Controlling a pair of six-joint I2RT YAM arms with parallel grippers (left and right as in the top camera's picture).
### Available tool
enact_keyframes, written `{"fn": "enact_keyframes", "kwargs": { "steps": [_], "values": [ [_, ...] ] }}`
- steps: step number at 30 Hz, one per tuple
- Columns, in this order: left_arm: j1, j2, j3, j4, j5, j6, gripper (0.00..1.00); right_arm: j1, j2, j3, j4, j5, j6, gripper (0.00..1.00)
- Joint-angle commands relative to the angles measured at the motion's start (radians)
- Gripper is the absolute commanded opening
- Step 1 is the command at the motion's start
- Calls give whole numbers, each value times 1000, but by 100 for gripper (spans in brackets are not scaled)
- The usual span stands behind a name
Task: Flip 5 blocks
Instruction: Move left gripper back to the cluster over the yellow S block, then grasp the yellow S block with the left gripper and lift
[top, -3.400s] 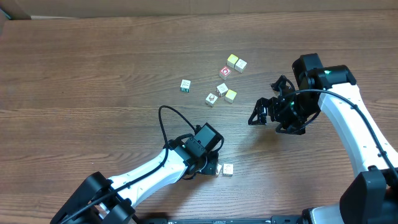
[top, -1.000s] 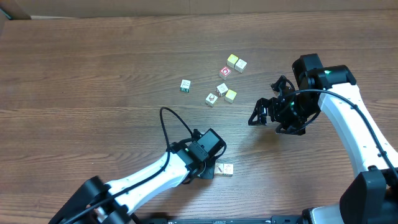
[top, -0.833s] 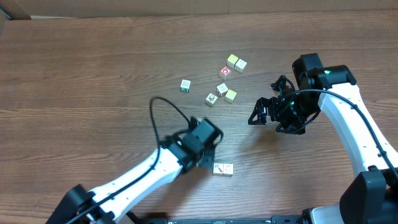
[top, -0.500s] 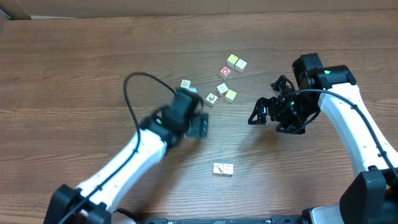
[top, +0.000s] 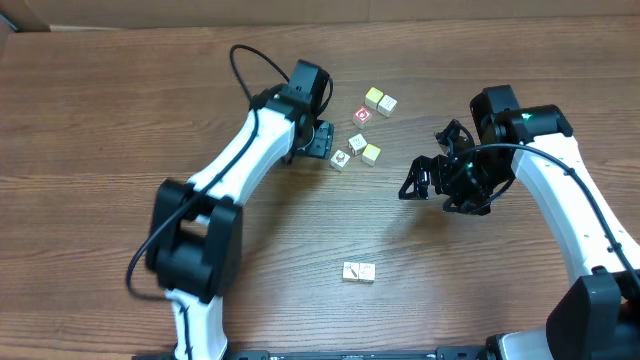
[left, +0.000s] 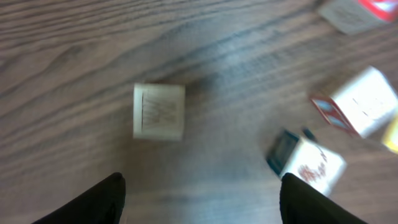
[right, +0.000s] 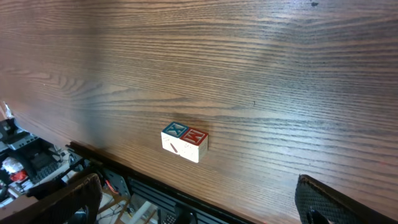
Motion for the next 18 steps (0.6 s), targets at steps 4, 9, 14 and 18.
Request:
{"fn": "enact_keyframes", "kwargs": {
  "steps": [4,9,14,18],
  "values": [
    [62,134,127,-43,-12,17,70,4,-15,23,2,0,-6,100],
    [79,137,127,-42,-9,17,68,4,-15,23,6,0,-6,100],
    [80,138,127,-35,-1,17,57,4,-15,23,6,0,-6,100],
    [76,138,127,-21,9,9,45,4,-15,23,5,0,-6,100]
  ]
}}
